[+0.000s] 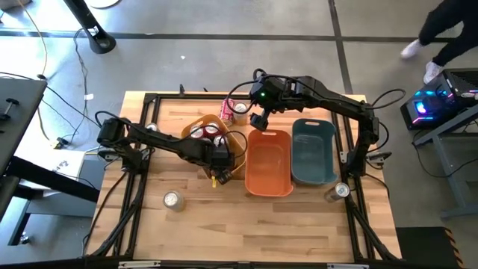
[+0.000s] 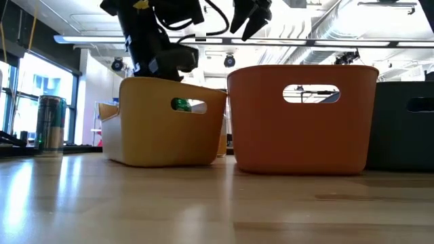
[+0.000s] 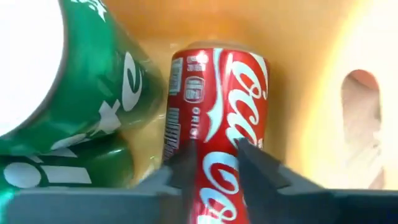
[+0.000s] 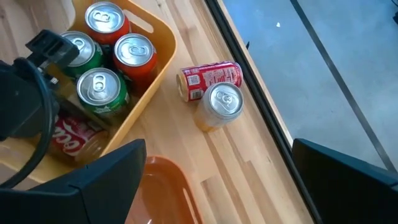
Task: Sort soda cans
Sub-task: Put the right red-white soda can into the yellow bin
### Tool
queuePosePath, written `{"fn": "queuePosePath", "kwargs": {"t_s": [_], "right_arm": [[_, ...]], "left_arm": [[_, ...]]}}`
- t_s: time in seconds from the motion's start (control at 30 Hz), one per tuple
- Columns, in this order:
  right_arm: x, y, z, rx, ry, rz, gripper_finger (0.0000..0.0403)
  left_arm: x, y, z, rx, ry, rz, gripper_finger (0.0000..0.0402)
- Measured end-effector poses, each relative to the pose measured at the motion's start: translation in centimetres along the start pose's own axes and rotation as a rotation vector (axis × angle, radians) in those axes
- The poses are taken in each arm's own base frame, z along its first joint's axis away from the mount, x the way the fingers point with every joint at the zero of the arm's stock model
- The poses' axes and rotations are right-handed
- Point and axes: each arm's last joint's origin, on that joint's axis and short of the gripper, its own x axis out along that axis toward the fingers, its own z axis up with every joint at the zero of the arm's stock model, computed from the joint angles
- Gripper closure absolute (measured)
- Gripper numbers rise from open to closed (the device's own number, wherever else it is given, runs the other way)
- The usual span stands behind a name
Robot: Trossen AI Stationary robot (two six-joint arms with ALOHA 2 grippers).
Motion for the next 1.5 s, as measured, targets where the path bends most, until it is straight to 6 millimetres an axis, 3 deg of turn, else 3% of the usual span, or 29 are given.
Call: {"fn": "queuePosePath", "kwargs": {"t_s": [0.17, 0.37, 0.43, 0.63, 0.87, 1.1, 1.23, 1.5], "right_arm": [[0.0, 0.0, 0.0, -0.006, 0.0, 0.0, 0.0004], [0.0, 0.0, 0.0, -0.009, -0.004, 0.0, 0.0004], [0.0, 0.0, 0.0, -0.008, -0.004, 0.0, 0.0004], [0.0, 0.0, 0.0, -0.006, -0.004, 0.0, 0.0004], [0.0, 0.0, 0.1, -0.005, -0.007, 0.001, 0.0004], [0.0, 0.1, 0.1, 0.012, -0.006, 0.031, 0.0004], [0.0, 0.2, 0.2, 0.034, -0.021, 0.056, 0.0004], [0.0, 0.2, 0.4, 0.029, -0.035, 0.069, 0.0004]], "left_arm": [[-2.4, 0.7, 0.0, -0.016, -0.045, -0.054, 0.04], [-6.0, 2.5, 0.0, -0.015, -0.108, -0.097, 0.04], [-6.4, 2.9, -0.2, 0.022, -0.1, -0.087, 0.0396], [-5.8, 2.9, -0.9, 0.158, 0.015, -0.112, 0.0348], [-3.1, 1.9, -0.4, 0.247, 0.058, -0.087, 0.023], [0.6, 1.8, 0.4, 0.042, 0.137, -0.025, 0.012], [1.2, 1.6, 0.7, -0.02, 0.108, -0.014, 0.0099], [1.3, 1.6, 1.0, -0.068, 0.077, -0.01, 0.0096]]}}
